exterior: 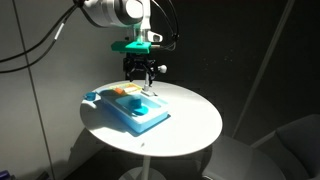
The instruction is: Remove the blue plate from the sink and put it on the table
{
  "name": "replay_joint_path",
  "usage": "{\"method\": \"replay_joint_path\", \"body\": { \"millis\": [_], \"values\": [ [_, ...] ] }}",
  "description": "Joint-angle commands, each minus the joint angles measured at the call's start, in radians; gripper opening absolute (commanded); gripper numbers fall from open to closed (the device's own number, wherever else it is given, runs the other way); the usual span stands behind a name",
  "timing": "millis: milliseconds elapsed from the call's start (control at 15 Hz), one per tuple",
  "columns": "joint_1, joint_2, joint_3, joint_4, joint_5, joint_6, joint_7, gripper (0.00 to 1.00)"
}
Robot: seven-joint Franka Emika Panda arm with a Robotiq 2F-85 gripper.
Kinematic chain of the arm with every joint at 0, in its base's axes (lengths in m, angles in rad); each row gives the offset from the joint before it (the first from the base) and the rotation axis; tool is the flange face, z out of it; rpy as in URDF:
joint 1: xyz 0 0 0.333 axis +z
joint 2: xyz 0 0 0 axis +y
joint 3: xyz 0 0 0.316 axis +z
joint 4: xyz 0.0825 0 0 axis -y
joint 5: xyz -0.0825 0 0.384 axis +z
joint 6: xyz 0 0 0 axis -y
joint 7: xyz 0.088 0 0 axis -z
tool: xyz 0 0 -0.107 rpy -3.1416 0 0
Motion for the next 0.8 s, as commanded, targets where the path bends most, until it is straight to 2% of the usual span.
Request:
{"method": "replay_joint_path", "body": {
  "millis": [0, 733],
  "values": [
    [0.006, 0.021, 0.007, 0.031, 0.014, -0.006, -0.003, 1.0],
    [0.014, 0.006, 0.005, 0.0, 0.0, -0.003, 0.002, 1.0]
  ]
}}
